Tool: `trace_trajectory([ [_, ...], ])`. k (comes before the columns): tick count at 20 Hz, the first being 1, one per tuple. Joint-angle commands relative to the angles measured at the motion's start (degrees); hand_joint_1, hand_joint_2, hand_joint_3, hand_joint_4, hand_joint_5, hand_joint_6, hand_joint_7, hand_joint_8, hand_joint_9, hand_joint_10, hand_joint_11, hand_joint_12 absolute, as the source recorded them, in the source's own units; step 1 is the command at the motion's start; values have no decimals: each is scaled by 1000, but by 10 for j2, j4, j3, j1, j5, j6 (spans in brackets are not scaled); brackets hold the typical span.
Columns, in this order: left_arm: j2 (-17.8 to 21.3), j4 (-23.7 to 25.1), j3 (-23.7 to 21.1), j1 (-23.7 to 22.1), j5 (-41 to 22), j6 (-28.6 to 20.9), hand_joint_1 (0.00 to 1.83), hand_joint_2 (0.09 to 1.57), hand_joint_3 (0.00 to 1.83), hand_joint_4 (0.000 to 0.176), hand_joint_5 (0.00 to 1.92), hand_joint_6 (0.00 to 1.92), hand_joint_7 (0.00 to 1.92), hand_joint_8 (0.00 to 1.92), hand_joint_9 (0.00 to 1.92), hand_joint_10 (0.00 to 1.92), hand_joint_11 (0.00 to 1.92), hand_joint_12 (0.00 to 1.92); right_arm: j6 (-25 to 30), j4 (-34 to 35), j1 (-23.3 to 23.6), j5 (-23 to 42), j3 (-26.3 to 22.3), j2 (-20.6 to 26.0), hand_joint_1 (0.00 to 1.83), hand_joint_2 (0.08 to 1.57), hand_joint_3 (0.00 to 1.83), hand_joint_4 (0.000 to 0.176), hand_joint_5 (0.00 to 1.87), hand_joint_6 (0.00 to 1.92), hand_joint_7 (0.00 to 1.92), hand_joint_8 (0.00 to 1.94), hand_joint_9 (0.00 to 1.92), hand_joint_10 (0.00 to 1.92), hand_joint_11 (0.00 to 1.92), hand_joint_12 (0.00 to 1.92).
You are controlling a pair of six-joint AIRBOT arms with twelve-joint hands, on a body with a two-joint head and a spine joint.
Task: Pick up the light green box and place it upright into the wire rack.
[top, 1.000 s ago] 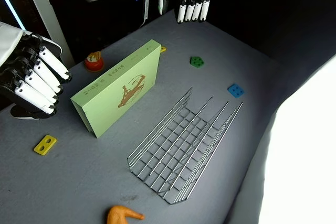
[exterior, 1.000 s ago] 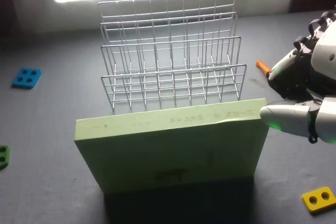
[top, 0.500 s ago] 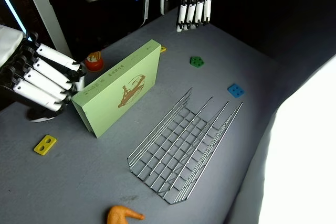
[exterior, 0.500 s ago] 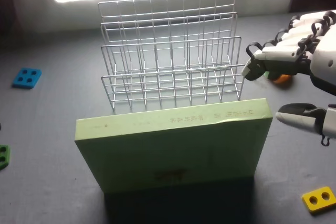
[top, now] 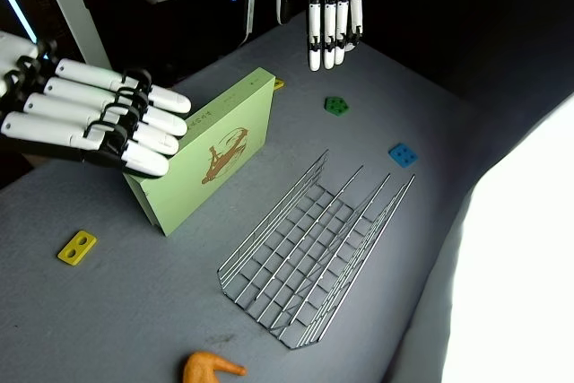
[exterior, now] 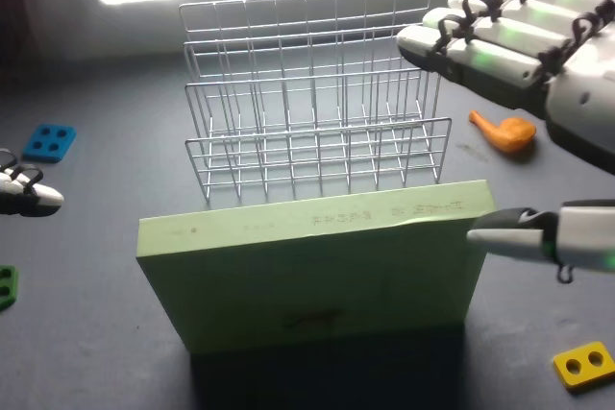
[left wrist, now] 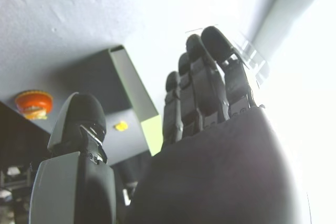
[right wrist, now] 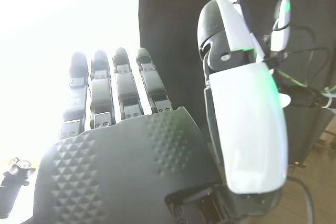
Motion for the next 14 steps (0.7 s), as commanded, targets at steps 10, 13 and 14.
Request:
trace_trajectory([
  [10,0,4,2,-8,40,1,591,1205,0,53,110,0,155,2,139,2,0,558,-209,327,59,64,-7,-108,586,1066,0,0,0,0,0,0,0,0,0,0],
  [13,0,5,1,-8,40,1,606,1185,0,52,90,0,98,0,101,0,0,474,-267,410,69,70,-2,-146,574,1043,0,0,0,0,0,0,0,0,0,0],
  [14,0,4,1,-8,40,0,604,1185,0,51,90,0,96,0,100,0,0,473,-275,436,74,70,2,-155,576,1042,0,0,0,0,0,0,0,0,0,0],
])
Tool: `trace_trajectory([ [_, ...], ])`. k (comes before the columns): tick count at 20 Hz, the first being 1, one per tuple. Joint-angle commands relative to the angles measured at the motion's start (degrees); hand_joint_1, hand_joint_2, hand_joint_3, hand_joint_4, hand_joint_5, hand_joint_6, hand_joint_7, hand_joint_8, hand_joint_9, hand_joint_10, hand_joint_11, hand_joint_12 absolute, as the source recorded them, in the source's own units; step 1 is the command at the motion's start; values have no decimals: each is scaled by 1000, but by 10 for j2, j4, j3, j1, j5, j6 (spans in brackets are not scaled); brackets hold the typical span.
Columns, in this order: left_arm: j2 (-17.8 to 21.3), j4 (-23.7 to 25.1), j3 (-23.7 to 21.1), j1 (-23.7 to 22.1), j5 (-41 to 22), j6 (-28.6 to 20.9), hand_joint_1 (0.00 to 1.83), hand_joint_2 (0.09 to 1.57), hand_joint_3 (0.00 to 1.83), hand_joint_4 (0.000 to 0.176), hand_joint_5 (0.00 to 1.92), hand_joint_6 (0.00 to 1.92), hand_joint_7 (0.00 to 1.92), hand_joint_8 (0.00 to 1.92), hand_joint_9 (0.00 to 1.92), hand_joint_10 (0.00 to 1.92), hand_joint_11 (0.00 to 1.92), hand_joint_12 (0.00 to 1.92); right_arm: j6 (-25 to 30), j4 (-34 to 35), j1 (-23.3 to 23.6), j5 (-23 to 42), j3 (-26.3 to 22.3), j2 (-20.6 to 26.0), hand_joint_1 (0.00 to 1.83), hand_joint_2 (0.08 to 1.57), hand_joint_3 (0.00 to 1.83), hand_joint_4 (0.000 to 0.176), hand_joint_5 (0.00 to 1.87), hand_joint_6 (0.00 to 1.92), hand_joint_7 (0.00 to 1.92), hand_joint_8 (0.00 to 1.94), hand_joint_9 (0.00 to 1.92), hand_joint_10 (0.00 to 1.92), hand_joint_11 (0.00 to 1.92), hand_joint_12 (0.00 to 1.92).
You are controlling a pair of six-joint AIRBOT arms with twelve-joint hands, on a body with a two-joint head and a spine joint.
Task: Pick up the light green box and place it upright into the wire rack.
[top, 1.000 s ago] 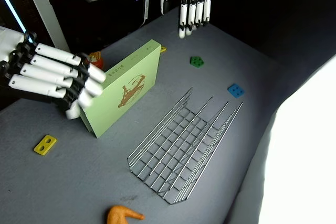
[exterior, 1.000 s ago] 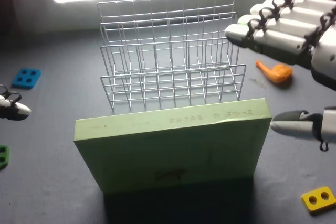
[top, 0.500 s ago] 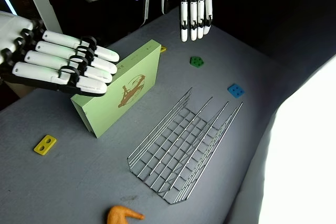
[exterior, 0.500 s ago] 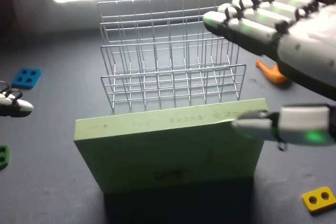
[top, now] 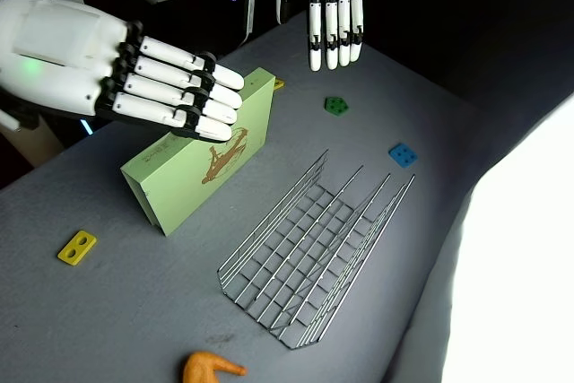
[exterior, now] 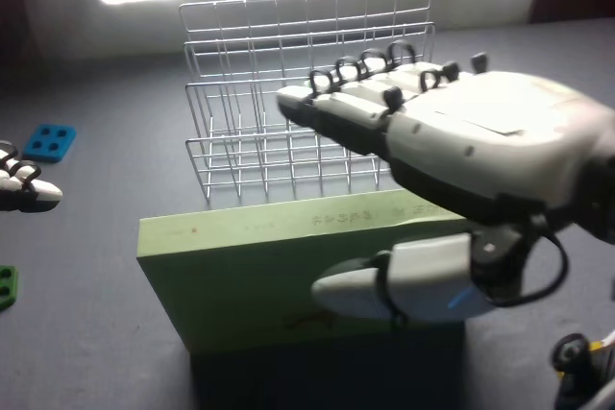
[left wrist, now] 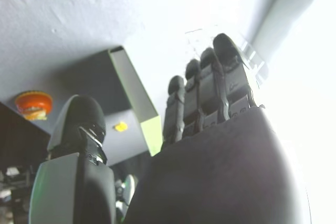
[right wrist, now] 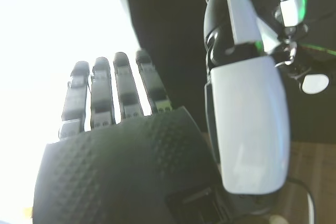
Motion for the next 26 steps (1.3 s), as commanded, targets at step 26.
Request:
trace_trajectory([
  [26,0,5,2,-10,41,0,621,1182,0,49,84,0,74,0,83,0,0,420,-127,179,-6,96,111,-160,595,1032,0,0,0,0,0,0,0,0,0,0],
])
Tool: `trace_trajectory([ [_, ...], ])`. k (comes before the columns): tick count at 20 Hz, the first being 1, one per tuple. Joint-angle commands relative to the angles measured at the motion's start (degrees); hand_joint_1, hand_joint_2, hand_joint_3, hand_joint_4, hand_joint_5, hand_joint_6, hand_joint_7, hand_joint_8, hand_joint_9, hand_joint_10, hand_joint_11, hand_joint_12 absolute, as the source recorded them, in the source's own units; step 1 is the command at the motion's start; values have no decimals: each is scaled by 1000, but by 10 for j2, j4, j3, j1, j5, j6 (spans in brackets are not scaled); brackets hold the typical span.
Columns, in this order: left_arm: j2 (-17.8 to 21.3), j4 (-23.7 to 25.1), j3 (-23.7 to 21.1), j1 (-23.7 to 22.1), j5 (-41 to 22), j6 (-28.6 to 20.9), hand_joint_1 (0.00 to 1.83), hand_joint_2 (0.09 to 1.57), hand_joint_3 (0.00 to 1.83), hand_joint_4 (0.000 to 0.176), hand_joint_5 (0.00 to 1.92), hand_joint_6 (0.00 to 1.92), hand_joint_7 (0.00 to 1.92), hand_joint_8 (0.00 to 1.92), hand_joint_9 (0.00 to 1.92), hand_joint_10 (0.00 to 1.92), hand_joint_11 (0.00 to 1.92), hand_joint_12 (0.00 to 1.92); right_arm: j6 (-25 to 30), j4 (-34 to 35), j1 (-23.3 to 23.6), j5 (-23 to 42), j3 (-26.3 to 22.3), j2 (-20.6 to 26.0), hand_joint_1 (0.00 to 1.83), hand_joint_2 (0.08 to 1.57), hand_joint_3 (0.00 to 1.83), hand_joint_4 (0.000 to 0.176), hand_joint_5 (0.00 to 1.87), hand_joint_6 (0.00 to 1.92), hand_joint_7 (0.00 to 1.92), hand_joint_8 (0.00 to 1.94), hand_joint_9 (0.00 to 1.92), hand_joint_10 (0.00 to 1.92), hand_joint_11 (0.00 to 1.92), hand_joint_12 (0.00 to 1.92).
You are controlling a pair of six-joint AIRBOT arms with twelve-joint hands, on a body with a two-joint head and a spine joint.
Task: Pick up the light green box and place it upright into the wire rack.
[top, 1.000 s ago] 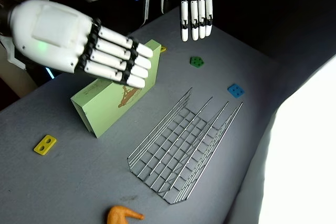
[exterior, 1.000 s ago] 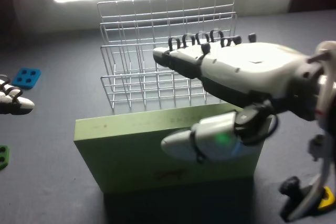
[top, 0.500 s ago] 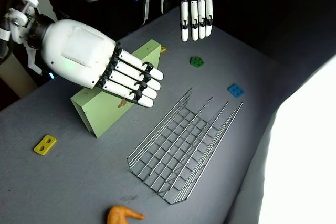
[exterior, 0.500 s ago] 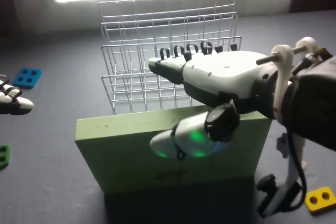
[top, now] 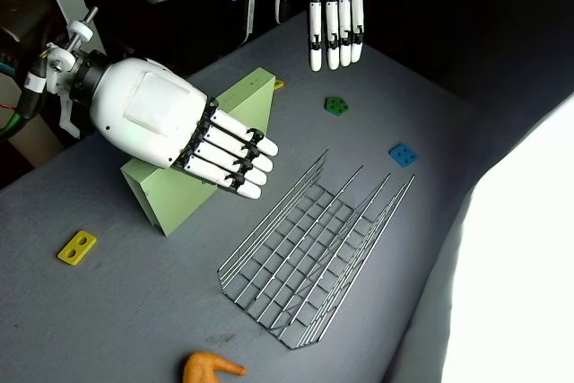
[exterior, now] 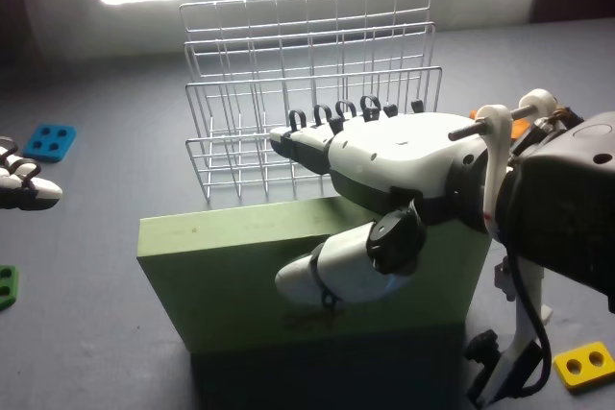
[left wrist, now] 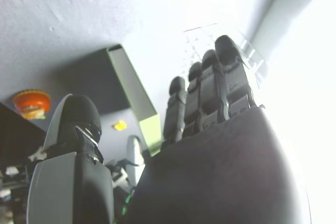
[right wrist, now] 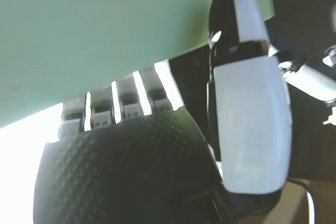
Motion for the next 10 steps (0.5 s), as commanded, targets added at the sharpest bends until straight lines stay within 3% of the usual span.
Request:
trace_trajectory([
  [1,0,5,2,-6,41,0,621,1182,0,49,84,0,74,0,83,0,0,420,3,-31,2,-6,-2,2,595,1031,0,0,0,0,0,0,0,0,0,0],
  [10,0,5,3,-5,42,-1,621,1182,0,49,84,0,74,0,83,0,0,419,-1,-32,-4,-6,2,2,595,1030,0,0,0,0,0,0,0,0,0,0],
])
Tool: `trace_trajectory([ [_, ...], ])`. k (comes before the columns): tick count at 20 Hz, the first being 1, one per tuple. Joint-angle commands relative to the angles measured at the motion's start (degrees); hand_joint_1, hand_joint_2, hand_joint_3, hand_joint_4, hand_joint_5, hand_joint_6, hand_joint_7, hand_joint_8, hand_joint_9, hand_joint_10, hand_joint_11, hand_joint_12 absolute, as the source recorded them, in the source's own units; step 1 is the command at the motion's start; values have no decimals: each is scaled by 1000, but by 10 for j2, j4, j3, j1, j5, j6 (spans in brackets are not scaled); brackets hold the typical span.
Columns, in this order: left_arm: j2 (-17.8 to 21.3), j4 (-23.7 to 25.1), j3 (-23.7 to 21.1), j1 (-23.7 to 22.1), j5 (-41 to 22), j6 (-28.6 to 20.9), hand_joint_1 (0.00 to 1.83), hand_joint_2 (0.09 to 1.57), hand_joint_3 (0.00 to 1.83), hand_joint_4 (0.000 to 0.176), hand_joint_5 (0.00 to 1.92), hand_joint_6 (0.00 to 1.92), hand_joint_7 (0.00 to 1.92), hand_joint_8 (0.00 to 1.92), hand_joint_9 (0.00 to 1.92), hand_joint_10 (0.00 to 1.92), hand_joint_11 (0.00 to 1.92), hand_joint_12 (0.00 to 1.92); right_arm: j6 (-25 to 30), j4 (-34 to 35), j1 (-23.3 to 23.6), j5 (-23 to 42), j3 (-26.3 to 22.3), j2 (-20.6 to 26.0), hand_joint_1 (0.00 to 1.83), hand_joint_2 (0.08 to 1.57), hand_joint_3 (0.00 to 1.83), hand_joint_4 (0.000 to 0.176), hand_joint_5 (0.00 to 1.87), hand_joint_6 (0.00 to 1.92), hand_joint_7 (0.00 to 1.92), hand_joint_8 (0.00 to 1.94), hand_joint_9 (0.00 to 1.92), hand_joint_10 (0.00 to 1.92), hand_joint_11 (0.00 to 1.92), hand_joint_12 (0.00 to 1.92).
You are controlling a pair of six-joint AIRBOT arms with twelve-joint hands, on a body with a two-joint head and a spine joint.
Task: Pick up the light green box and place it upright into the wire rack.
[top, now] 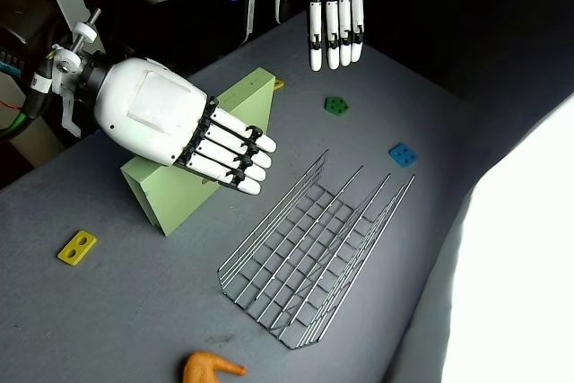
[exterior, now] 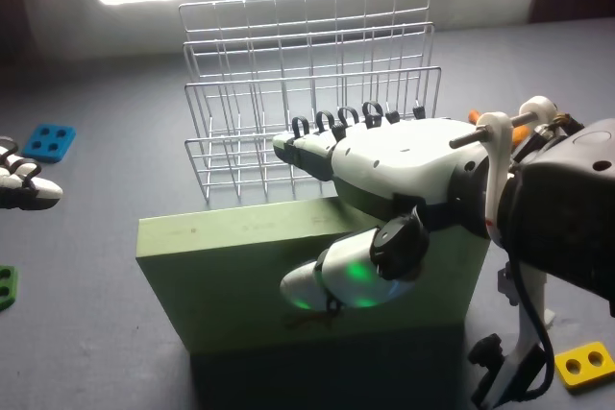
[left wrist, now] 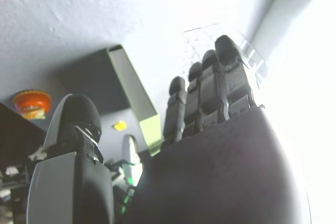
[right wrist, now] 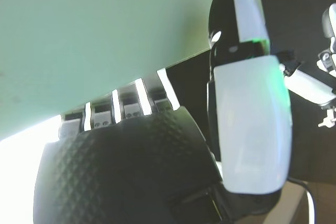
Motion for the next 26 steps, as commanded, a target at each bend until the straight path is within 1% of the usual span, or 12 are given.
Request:
trace_trajectory([
  [1,0,5,3,-5,42,-2,621,1182,0,49,84,0,74,0,83,0,0,419,1,-30,3,-6,1,2,595,1030,0,0,0,0,0,0,0,0,0,0],
  [5,0,5,4,-4,42,-3,564,1189,0,45,54,8,71,1,85,2,0,531,1,-30,1,-6,3,2,642,1027,0,0,0,0,0,0,0,0,11,5],
  [12,0,5,5,-4,42,-3,563,1189,0,45,60,9,71,1,86,2,0,539,0,-30,-1,-7,3,2,644,1030,0,0,0,0,0,0,0,0,13,9],
  [14,0,5,5,-4,42,-3,547,1200,4,40,62,6,103,6,85,3,0,500,0,-30,-1,-7,3,2,665,1036,0,0,0,0,0,0,0,0,34,22],
  [15,0,5,5,-4,42,-3,529,1225,10,27,93,9,123,11,121,12,0,584,0,-30,-1,-7,3,2,1103,1141,0,0,621,918,795,875,711,705,473,1251],
  [16,0,5,5,-4,42,-3,521,1231,12,26,97,10,132,12,128,14,0,594,0,-30,-1,-7,3,2,1195,1164,0,0,734,1131,944,1080,788,1041,536,1631],
  [17,0,5,5,-4,42,-3,514,1236,10,29,106,9,150,10,128,11,0,615,0,-30,-1,-7,3,2,1220,1151,0,0,860,1017,957,1189,812,1244,556,1769],
  [18,0,5,5,-4,42,-4,514,1236,10,29,106,9,150,10,128,11,0,615,-1,-30,-1,-7,3,3,1220,1151,0,0,860,1017,957,1189,812,1244,556,1769],
  [19,0,5,5,-4,42,-4,535,1230,5,26,119,10,197,19,167,22,0,626,-1,-30,-2,-7,3,3,1242,1142,0,0,969,856,922,1324,777,1479,571,1872],
  [21,0,5,5,-4,42,-3,523,1233,6,26,126,10,215,17,180,22,0,631,-1,-30,-2,-7,3,3,1241,1143,0,0,967,860,920,1329,772,1499,567,1881],
  [22,0,5,5,-4,42,-3,466,1248,9,29,116,2,233,9,201,19,0,602,-1,-30,-2,-7,3,3,1235,1150,1,0,939,909,915,1334,774,1508,558,1898],
  [26,0,5,4,-4,42,-3,457,1249,8,32,113,1,244,9,215,21,0,598,-1,-30,-1,-8,3,6,1229,1152,1,0,933,930,913,1325,774,1507,565,1885],
])
